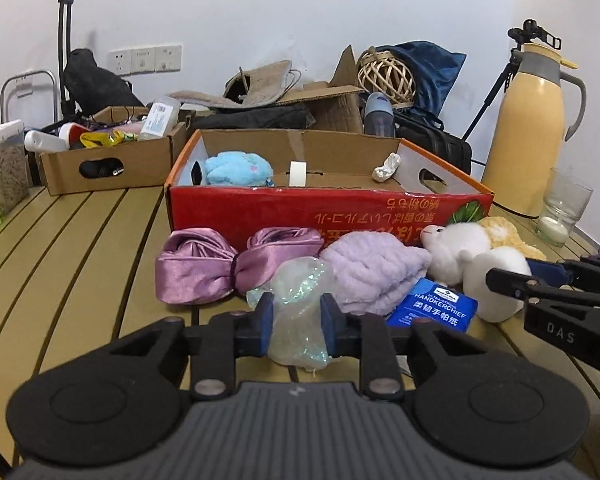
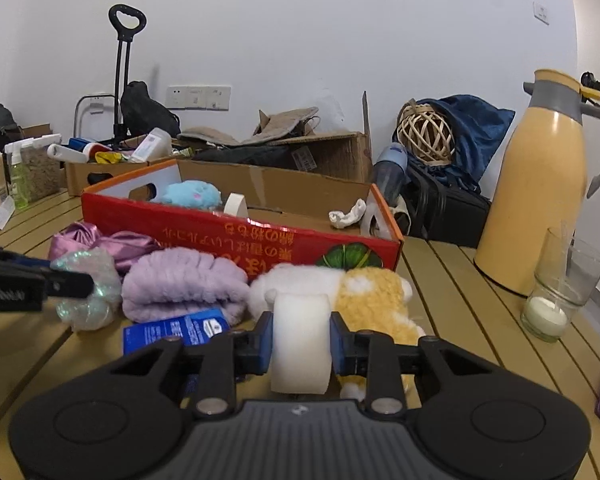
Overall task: Organize soft objects
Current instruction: 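Close the left gripper on the clear plastic bag while the right gripper closes on the white tape roll, then carry the plastic bag and tape roll into the box and open both grippers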
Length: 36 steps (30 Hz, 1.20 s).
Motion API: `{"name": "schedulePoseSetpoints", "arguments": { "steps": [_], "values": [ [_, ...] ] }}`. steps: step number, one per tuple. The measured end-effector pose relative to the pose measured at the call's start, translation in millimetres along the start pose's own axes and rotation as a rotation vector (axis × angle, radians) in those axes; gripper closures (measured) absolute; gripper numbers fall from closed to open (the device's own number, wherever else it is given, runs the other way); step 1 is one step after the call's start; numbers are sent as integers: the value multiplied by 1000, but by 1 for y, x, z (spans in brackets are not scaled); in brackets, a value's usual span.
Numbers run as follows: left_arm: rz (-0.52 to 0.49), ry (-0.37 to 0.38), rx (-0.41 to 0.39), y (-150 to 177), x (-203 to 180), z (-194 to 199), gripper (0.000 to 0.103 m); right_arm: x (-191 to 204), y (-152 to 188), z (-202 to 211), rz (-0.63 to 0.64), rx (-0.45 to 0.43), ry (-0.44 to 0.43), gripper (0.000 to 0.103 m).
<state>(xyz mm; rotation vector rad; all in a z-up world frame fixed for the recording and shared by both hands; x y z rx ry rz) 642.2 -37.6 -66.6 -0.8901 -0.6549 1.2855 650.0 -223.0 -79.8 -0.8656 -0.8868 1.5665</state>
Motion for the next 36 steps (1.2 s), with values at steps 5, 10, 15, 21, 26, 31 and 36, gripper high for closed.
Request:
{"name": "schedulePoseSetpoints", "arguments": {
  "steps": [5,10,15,21,26,31,36],
  "values": [
    [-4,-4,-40,-3,-2,14,88,-7,2,8,-40,-26,-15,76],
    [21,-2,-95,5,-10,82,89,-8,4,51,-59,-54,-26,76],
    [14,4,-199,26,-26,185,89,-7,10,133,-99,-99,-93,76],
    [46,4,-288,48,-33,285,89,8,20,239,-71,-187,-151,76],
    [36,-15,-310,74,-34,353,89,19,34,318,-62,-223,-181,76],
    [-1,-53,-354,84,-36,394,89,35,48,363,-26,-259,-177,76],
    [11,-55,-382,82,-34,402,89,43,46,373,-6,-275,-187,76]
  ]
}}
Point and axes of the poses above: each gripper's, at about its wrist camera, not at the fingertips, and z roughly against the way its jaws point, x to its left, y to its underside, the point moved 7 cm from there along -z, roughly the way its jaws point, and after that the axes turned 1 degree about x, right-handed, at the moved point
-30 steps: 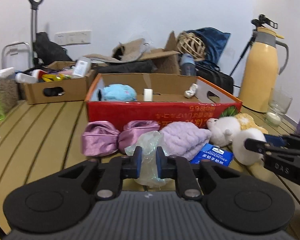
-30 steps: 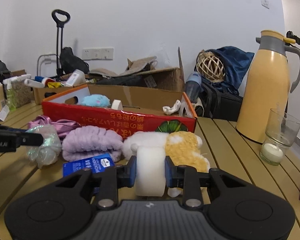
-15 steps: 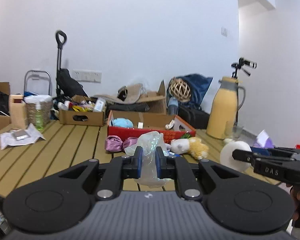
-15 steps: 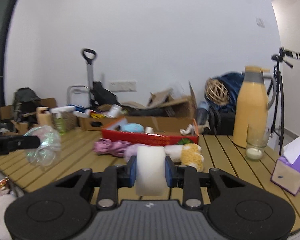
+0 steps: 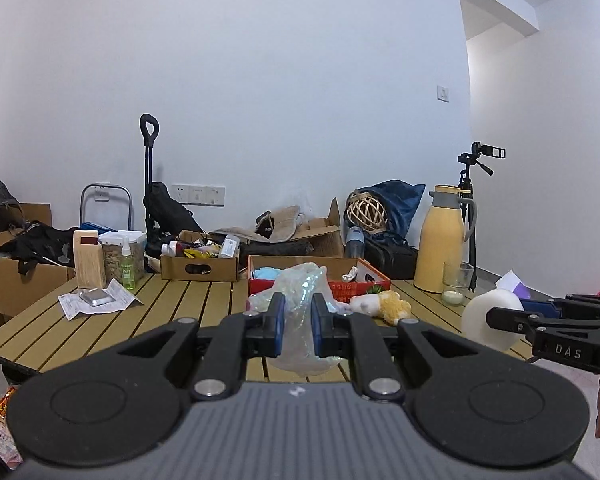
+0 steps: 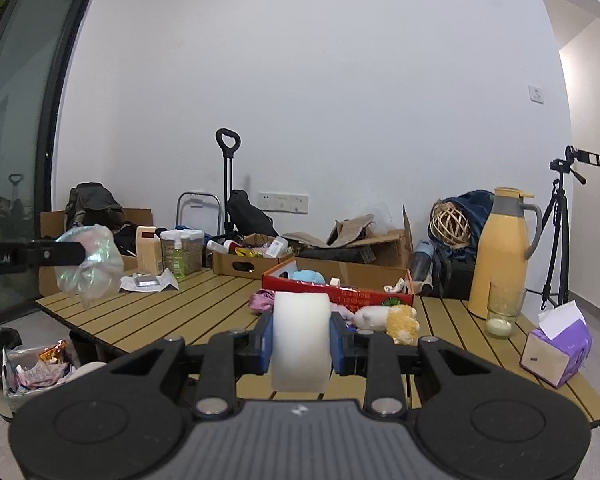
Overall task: Organize soft objects
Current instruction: 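Carry the plastic bag and tape roll into the box and open both grippers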
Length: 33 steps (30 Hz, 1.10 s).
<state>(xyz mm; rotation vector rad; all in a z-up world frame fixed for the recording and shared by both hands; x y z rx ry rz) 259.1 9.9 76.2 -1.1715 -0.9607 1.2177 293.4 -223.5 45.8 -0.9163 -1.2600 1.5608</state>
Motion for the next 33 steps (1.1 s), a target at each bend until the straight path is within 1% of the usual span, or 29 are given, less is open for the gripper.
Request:
{"name": "schedulePoseSetpoints", "arguments": {
  "steps": [3,6,9,12,14,15,18,21,23,25,26,28,30,31,32,33],
  "values": [
    [15,13,19,2,1,-13,89,-1,0,-8,-1,6,4,76],
    [33,34,45,1,3,-36,89,-5,1,-23,-5,21,6,76],
    [19,42,43,-10,5,-72,89,-16,-8,-49,-5,26,11,75],
    [17,69,45,-26,12,-125,89,-34,-27,-91,-16,27,-2,75],
    [31,98,77,-34,20,-176,89,-47,-40,-127,-20,38,-17,75],
    [41,101,99,-37,24,-200,89,-54,-46,-149,-24,49,-27,75],
    [42,119,166,-49,33,-286,89,-79,-63,-219,-48,92,-51,75],
    [58,148,247,-58,41,-372,89,-110,-79,-297,-103,141,-60,75],
    [55,129,307,-58,44,-431,89,-132,-85,-352,-128,178,-41,75],
    [33,103,363,-53,45,-484,89,-155,-84,-411,-129,241,-3,75],
    [32,87,389,-49,46,-507,89,-164,-83,-434,-130,266,12,75],
    [19,76,433,-38,46,-546,89,-184,-76,-489,-171,346,22,75],
    [29,62,499,-24,50,-578,88,-196,-67,-532,-193,402,26,75],
    [42,57,525,-17,54,-590,85,-202,-62,-553,-214,427,25,75],
    [51,56,538,-12,57,-599,78,-206,-57,-572,-243,449,16,75],
    [60,46,537,-8,61,-605,73,-211,-52,-590,-317,460,-17,73]
  ]
}}
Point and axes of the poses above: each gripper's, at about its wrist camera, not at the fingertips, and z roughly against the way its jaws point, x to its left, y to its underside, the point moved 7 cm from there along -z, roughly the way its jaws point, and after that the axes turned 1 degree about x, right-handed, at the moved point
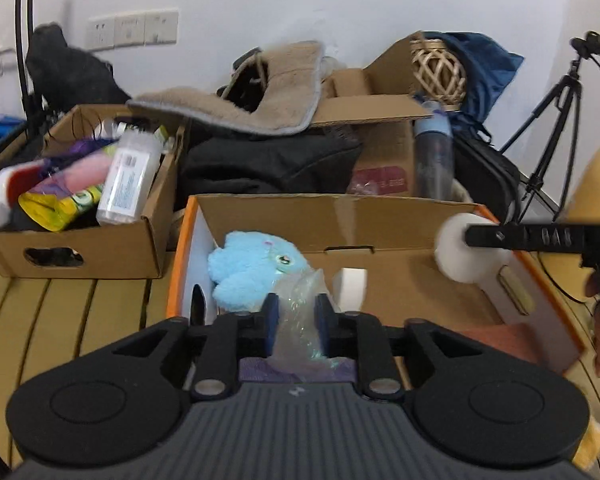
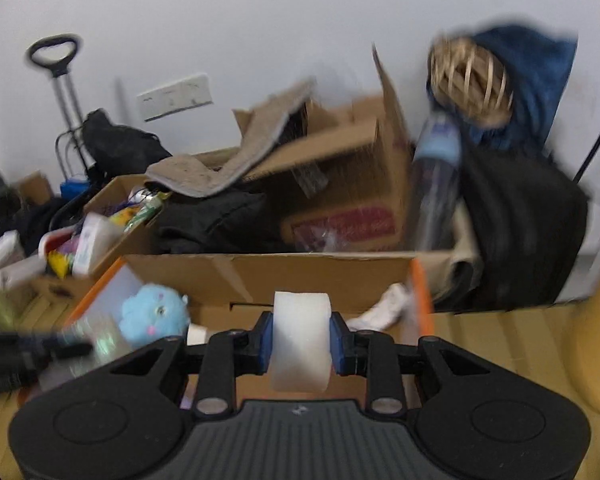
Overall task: Organize soft objects
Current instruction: 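Carry the plastic bag and tape roll into the box and open both grippers, then move both grippers back over the table toward the yellow-and-white plush lamb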
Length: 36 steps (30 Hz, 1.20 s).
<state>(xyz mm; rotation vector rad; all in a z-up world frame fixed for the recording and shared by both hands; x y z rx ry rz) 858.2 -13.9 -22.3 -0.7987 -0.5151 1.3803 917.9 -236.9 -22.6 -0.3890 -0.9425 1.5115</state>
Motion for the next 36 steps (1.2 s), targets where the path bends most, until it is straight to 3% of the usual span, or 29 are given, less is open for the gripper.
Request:
{"name": "schedulePoseSetpoints", "arguments": {
  "steps": [2,4,6,11,18,26,31,36],
  "values": [
    [-2,-25,-7,-1,6,-8,56,-10,-3,-28,-124,44,-82,64],
    [-5,-29,-17,-3,9,-10,51,-20,-3,-49,-145,69,-27,47],
    [-10,-33,-30,-6,12,-7,44,-22,1,-55,-110,72,41,50],
    [-12,-50,-77,-19,15,17,36,-13,1,-31,-31,33,70,47],
    [-47,-67,-165,-27,1,105,27,0,-25,74,43,-70,76,43],
    [-125,-94,-335,-13,-24,263,18,24,-7,248,166,-254,110,32],
    [-137,-80,-427,25,-37,348,14,45,36,337,221,-317,92,25],
    [-127,-93,-500,103,-45,408,8,72,120,394,292,-328,34,24]
  ]
}}
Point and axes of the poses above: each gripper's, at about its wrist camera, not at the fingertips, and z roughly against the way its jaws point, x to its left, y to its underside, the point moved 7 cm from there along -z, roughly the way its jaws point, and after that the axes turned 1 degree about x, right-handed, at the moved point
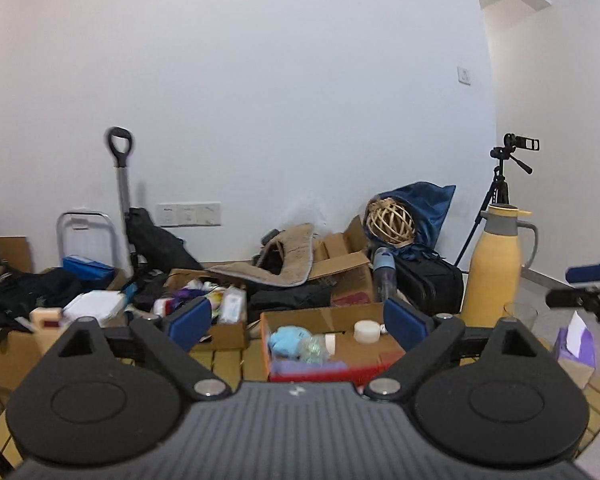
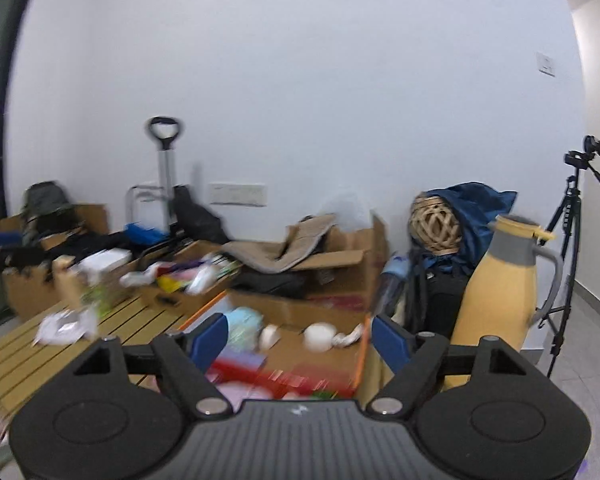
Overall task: Organize soft objects
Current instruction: 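Move both grippers back over the table toward the yellow-and-white plush lamb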
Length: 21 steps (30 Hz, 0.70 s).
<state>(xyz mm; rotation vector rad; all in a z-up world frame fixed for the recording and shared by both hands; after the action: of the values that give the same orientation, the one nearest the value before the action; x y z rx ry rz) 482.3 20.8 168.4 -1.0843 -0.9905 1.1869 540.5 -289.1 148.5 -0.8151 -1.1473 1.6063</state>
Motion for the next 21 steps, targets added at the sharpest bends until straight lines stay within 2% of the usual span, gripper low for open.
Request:
{"name": "schedulePoseSetpoints", "arguments": {
  "steps": [4,9,11,13,17,21],
  "values": [
    [-23,-59,-59,49,-7,64,5,34,54,55,30,-30,-64,24],
    [60,-27,-47,107,-16,131,2,67,114,107,30,-51,-38,24],
    [44,-15,-65,124,-25,155,0,82,136,123,46,-45,-36,23],
    [24,-23,-67,131,-30,168,0,94,152,136,45,-36,-34,23],
    [8,-10,-80,129,-35,171,0,106,165,144,45,-10,-81,22],
    [33,-8,-56,131,-33,155,0,100,165,138,39,-18,-28,22]
  ]
}}
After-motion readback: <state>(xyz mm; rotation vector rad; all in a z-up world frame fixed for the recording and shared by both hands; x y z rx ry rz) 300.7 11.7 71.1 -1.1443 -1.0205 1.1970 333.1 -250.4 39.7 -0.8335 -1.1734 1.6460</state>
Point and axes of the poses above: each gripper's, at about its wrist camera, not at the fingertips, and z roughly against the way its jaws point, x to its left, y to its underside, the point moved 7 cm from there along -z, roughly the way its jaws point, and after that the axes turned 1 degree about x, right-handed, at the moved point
